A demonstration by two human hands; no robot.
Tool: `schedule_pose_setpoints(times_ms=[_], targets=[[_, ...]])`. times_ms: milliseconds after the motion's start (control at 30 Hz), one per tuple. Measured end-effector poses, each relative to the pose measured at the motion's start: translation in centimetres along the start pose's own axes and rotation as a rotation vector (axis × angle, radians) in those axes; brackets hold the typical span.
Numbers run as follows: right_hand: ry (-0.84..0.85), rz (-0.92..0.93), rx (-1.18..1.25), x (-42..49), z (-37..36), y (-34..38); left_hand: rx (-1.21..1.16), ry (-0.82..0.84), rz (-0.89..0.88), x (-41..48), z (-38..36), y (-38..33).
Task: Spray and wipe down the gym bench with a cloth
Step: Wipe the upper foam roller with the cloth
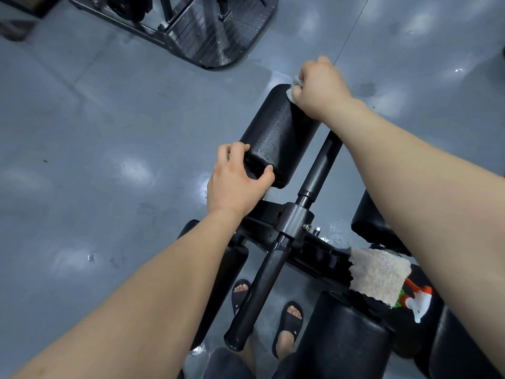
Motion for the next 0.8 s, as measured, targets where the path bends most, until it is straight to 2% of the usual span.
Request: schedule_pose_setpoints(times_ms=[133,233,300,500,800], targets=[[0.046,0.032,0.069,0.2,-0.4,-0.1,0.004,0.001,-0.010,0.0,0.0,0.0],[0.247,0.116,-0.024,-0.4,-1.0,0.2,0.006,0.003,-0.018,0.1,0.1,-0.1],[0.317,0.146,-0.080,-0.6,-0.7,0.1,0.011,0.004,-0.014,0.1,0.1,-0.1],[0.107,0.136,-0.093,0.7,0.7,-0.1,0.011,0.010,-0.023,0.0,0.0,-0.3],[0.076,0.214,-0.111,-2.0,-0.4,1.8,-0.006,0.009,-0.014,0.0,0.0,-0.2]])
Point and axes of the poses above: each hand's wrist, its own x-axis towards the middle knuckle, its own z-axis out of the back of the hand, y = z × x, the point moved 10 cm from there along x, towards the middle knuckle, and after that the axes turned 4 degrees about -x, right-handed, at the moved point
